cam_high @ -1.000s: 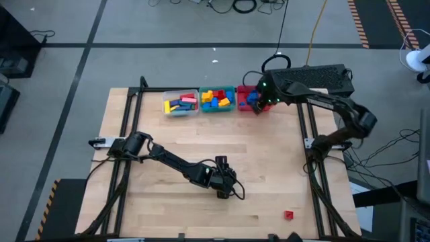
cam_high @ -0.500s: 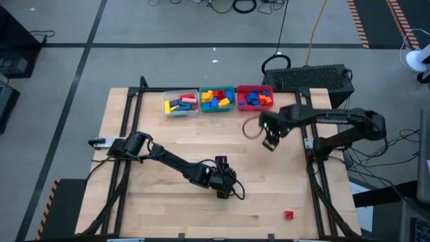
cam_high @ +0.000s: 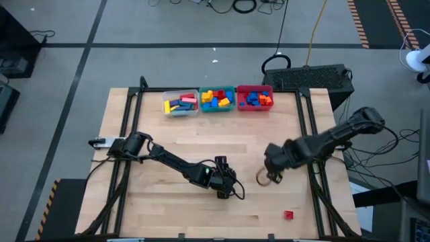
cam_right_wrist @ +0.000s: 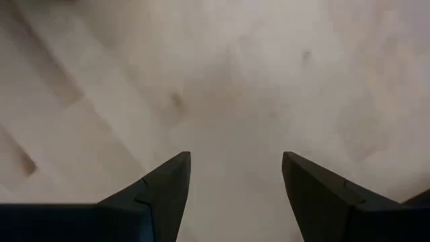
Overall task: Sort blocks by size
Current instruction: Put the red 4 stud game piece into the red bin
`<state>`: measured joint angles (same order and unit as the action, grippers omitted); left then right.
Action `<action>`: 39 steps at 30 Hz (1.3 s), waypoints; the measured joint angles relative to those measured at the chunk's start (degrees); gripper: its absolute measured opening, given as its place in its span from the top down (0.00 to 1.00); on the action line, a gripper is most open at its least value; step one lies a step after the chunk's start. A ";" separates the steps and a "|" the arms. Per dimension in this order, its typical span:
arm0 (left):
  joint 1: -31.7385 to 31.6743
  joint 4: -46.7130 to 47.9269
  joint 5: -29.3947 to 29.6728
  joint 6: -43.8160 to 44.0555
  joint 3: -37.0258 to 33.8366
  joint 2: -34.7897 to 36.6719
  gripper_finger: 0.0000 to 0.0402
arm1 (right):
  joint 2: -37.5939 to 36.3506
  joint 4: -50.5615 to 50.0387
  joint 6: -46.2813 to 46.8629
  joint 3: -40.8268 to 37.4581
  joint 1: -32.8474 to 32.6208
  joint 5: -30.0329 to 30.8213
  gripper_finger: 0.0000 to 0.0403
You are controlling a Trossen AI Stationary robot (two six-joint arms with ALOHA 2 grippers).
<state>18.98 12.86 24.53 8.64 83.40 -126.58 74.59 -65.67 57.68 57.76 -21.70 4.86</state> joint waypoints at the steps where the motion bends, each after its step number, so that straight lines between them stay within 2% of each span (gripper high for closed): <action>1: 0.02 0.00 0.06 0.00 0.00 0.00 0.43 | 0.37 0.00 1.65 0.00 -1.88 -0.02 0.46; 7: 0.04 -0.25 0.28 0.04 -0.04 -0.04 0.43 | 5.16 3.23 5.96 -0.01 -12.34 -1.29 0.46; 14: -0.15 -0.61 0.34 0.07 -0.04 -0.04 0.43 | 12.92 16.72 3.89 -0.02 -21.71 -7.39 0.46; 19: -0.22 -1.53 1.09 0.00 -0.11 -0.09 0.43 | 17.81 23.43 9.57 0.00 -26.56 -12.60 0.46; 22: -0.33 -1.87 1.18 -0.18 -0.11 -0.11 0.43 | 19.97 23.65 12.39 -0.02 -29.49 -14.24 0.46; 39: -1.77 -2.99 0.59 -1.75 -0.11 -0.15 0.43 | 26.62 24.07 14.78 0.11 -33.55 -14.90 0.46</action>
<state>17.21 9.87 25.12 6.90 83.29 -126.74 101.21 -41.60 72.45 57.86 -55.25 -10.03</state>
